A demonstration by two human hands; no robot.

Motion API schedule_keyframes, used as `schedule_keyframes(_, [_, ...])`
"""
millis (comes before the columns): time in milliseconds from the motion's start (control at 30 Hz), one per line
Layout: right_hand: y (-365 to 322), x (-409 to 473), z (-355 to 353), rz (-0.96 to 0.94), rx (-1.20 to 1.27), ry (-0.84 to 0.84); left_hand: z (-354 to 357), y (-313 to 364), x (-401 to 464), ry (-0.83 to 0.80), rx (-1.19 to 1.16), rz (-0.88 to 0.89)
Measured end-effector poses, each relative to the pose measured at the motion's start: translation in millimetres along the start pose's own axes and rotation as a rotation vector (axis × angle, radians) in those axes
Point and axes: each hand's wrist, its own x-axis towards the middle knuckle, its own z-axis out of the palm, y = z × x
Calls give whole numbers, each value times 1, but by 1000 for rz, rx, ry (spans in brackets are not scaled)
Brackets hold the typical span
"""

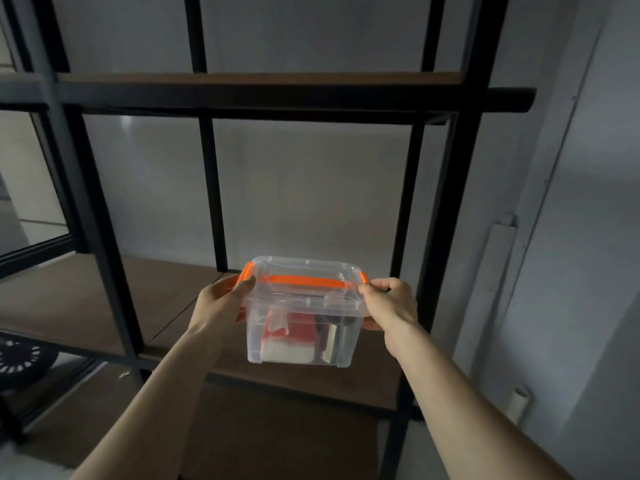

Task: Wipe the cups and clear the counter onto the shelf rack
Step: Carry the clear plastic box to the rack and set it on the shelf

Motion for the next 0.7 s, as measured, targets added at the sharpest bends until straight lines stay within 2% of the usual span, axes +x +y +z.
schedule_keyframes(400, [29,103,184,157,-46,79,-58,-97,228,-163,56,-109])
schedule_keyframes(533, [43,123,226,217,-64,93,-73,-129,276,-194,76,-161])
schedule_keyframes(700, [72,133,259,298,-76,27,-82,-178,307,-209,87,-265])
